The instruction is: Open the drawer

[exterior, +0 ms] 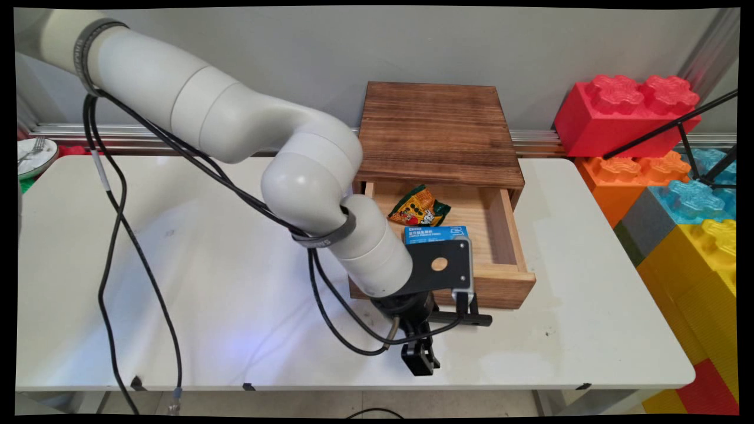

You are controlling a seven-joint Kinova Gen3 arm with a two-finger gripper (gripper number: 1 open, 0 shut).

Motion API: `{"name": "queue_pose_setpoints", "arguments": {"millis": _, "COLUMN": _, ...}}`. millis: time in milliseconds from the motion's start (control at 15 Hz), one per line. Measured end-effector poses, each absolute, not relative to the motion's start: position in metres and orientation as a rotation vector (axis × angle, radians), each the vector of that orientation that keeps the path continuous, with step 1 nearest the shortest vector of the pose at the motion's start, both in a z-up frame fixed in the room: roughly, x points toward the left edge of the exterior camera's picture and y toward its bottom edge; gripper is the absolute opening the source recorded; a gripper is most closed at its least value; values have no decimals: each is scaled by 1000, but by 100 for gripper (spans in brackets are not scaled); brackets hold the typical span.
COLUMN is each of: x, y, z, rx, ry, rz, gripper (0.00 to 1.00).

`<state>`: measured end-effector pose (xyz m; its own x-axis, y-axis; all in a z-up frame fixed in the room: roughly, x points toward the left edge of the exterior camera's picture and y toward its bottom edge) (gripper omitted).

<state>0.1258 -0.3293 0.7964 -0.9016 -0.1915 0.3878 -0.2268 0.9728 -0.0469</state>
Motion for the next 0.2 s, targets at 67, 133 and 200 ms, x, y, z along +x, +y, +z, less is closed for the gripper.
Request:
{"name": "queue_pose_setpoints", "arguments": {"millis": 67, "x": 126, "y": -327, "z": 796, "rx": 287, "ry": -2732, "rz": 130, "gripper": 100}}
{"name": "queue_pose_setpoints", "arguments": {"millis": 133, "x": 126, "y": -326, "z": 797, "rx": 275, "ry": -2732, "rz": 134, "gripper": 100}}
{"name": "queue_pose_setpoints", "arguments": {"millis": 200, "x": 126, "y": -325, "z": 797, "rx": 265, "ry": -2731, "rz": 139, "gripper": 100}}
